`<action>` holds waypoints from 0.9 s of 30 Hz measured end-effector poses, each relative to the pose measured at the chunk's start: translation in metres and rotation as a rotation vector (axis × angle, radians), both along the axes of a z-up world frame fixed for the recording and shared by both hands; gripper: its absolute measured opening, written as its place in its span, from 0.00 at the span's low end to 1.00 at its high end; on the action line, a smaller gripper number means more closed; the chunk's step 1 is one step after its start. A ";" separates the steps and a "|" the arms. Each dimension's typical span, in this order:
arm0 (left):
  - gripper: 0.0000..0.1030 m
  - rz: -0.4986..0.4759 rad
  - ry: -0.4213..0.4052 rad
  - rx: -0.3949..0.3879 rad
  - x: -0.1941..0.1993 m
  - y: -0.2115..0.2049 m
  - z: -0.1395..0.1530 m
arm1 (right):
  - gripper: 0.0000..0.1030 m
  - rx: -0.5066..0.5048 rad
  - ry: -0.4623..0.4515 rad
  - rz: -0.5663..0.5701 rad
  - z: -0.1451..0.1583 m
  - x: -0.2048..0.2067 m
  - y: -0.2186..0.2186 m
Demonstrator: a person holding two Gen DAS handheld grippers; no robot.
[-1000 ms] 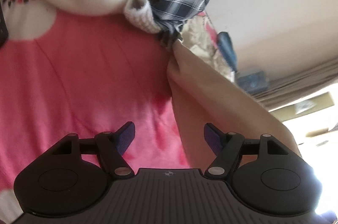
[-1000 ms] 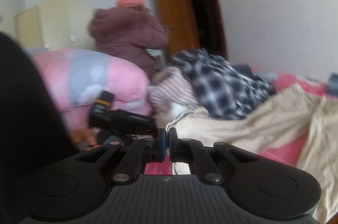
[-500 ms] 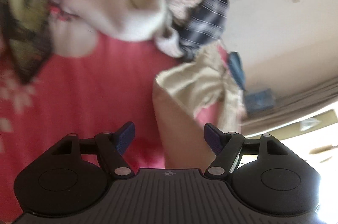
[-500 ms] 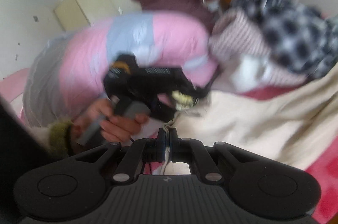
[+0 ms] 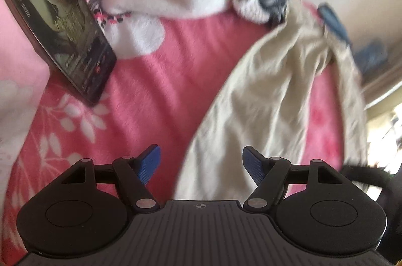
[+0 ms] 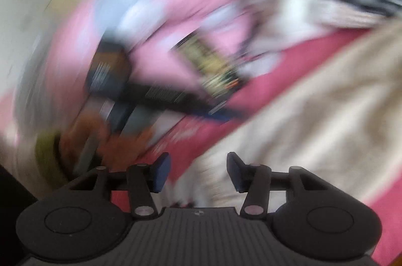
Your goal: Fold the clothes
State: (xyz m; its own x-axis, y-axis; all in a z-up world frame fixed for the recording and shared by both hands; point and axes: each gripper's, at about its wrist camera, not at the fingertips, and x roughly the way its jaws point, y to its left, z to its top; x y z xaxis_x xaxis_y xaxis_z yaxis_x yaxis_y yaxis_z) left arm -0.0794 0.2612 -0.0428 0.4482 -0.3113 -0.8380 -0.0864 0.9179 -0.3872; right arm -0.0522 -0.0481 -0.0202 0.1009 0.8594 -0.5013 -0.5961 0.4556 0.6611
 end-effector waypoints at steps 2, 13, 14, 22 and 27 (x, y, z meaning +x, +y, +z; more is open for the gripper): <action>0.70 -0.034 0.022 0.040 -0.005 -0.003 -0.006 | 0.52 -0.003 0.081 -0.174 -0.011 0.010 -0.036; 0.49 -0.129 0.000 0.244 -0.038 -0.026 -0.009 | 0.48 -0.047 0.326 -0.489 -0.078 0.017 -0.088; 0.47 -0.134 -0.001 0.253 -0.042 -0.027 -0.009 | 0.48 -0.050 0.331 -0.475 -0.082 0.016 -0.083; 0.33 -0.149 -0.058 0.360 -0.062 -0.046 -0.010 | 0.28 -0.074 0.387 -0.355 -0.095 0.002 -0.049; 0.05 -0.200 -0.105 0.414 -0.068 -0.056 -0.006 | 0.00 -0.103 0.385 -0.368 -0.097 -0.005 -0.052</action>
